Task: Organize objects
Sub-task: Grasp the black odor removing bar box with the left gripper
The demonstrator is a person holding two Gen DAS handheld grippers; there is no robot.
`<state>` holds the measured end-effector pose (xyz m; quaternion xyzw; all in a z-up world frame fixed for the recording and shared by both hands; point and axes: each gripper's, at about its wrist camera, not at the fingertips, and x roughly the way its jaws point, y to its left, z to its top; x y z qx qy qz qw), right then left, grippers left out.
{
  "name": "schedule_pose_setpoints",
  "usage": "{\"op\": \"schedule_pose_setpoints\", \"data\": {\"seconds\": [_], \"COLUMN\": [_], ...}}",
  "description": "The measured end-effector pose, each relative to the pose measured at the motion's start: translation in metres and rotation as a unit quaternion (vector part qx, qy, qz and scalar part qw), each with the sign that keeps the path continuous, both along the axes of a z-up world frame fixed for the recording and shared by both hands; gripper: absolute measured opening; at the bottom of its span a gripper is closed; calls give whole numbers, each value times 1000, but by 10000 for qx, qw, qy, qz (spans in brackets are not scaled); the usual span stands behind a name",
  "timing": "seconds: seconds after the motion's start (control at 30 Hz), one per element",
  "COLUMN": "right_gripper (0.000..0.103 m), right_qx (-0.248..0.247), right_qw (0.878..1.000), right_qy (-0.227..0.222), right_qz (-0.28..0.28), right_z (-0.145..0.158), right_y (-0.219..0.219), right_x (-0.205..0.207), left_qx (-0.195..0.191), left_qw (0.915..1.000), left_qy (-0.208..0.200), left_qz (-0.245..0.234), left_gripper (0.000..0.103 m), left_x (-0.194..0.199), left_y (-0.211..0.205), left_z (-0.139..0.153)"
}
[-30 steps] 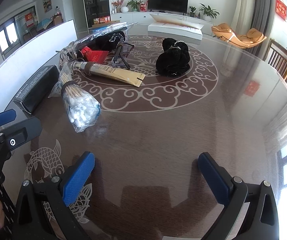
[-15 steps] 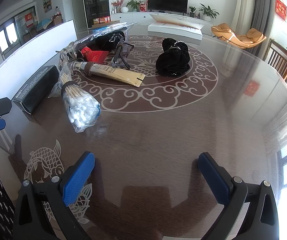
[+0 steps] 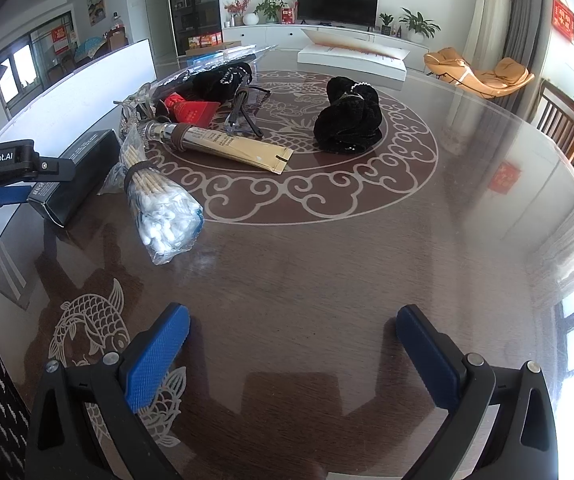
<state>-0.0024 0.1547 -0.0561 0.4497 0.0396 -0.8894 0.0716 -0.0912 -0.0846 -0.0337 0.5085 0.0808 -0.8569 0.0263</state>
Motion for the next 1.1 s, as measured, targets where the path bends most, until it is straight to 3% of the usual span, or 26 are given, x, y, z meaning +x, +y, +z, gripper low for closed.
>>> {"op": "schedule_pose_setpoints", "data": {"seconds": [0.13, 0.73, 0.97, 1.0, 1.03, 1.07, 1.1], "right_gripper": [103, 103, 103, 103, 103, 102, 100], "right_qx": [0, 0, -8, 14, -59, -252, -363], "right_qw": [10000, 10000, 9999, 9993, 9983, 9967, 9957], "right_qy": [0, 1, -107, -249, -417, -537, -542], "right_qz": [0, 0, 108, 261, 402, 549, 658], "right_z": [0, 0, 0, 1, 3, 7, 14], "right_y": [0, 0, -1, -2, -3, -3, -5], "right_x": [0, 0, -4, -8, -15, -22, -30], "left_qx": [-346, -543, -614, -782, -805, -749, -711], "left_qw": [9991, 9976, 9942, 9937, 9933, 9930, 9933], "left_qy": [-158, -74, -362, -263, -82, 2, 61], "left_qz": [-194, -417, -806, -757, -830, -910, -913], "left_gripper": [103, 103, 103, 101, 84, 59, 58], "left_x": [-10, -6, -9, -7, -2, 1, 4], "left_y": [11, 16, 10, 7, 3, 1, -1], "left_z": [-8, -19, -16, -13, -10, -9, -7]}}
